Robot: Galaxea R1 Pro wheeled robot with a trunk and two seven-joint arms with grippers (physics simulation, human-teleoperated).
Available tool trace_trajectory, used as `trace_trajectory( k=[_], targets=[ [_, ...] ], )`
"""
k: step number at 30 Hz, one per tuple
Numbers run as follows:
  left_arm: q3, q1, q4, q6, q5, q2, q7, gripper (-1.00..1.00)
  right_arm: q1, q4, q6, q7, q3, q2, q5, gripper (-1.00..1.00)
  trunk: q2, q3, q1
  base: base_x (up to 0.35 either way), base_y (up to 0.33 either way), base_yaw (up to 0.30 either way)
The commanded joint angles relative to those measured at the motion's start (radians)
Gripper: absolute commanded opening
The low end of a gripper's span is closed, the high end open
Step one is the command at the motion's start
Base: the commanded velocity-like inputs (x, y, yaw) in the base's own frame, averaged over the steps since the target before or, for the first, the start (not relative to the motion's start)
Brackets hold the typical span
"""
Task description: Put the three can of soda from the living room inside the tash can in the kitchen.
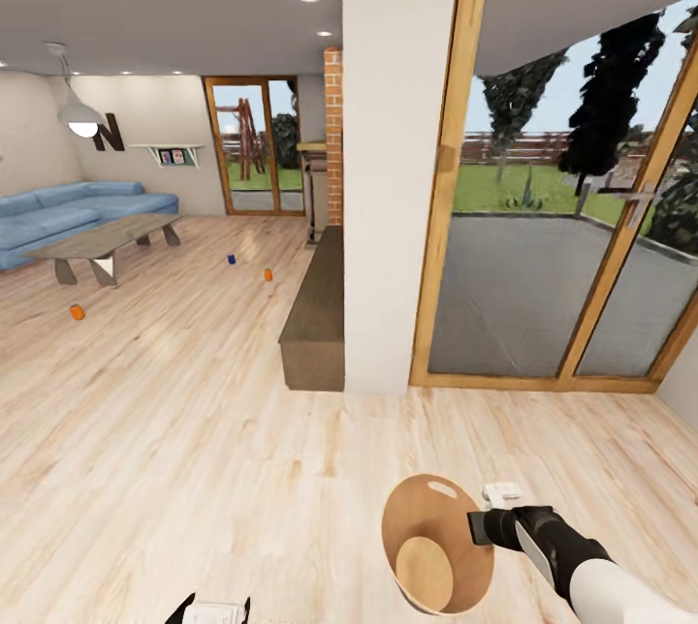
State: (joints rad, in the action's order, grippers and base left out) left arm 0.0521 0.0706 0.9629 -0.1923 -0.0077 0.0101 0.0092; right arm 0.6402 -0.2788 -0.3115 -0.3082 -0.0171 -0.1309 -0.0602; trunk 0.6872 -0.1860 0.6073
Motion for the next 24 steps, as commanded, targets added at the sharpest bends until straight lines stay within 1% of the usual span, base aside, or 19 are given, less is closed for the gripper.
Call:
trace_trajectory(
  k=[1,10,24],
  targets=[
    [0.000,0.000,0.000,0.000,0.000,0.000,0.000,1.00,0.001,-0.001,-0.001,-0.005,-0.005,0.001,0.011,-1.00,-0.007,0.003,-0.004,0.000,0.000,0.233],
    [0.000,0.000,-0.002,0.000,0.000,-0.001,0.000,1.00,0.000,-0.002,-0.001,-0.002,0.002,0.002,0.011,-1.00,-0.070,0.026,-0.038,0.000,0.000,0.230],
    [-0.001,0.000,-0.002,0.000,0.000,-0.001,0.001,1.00,-0.001,-0.002,-0.001,0.006,0.005,0.012,0.010,-1.00,-0.168,0.060,-0.092,0.000,0.000,0.221]
  ],
)
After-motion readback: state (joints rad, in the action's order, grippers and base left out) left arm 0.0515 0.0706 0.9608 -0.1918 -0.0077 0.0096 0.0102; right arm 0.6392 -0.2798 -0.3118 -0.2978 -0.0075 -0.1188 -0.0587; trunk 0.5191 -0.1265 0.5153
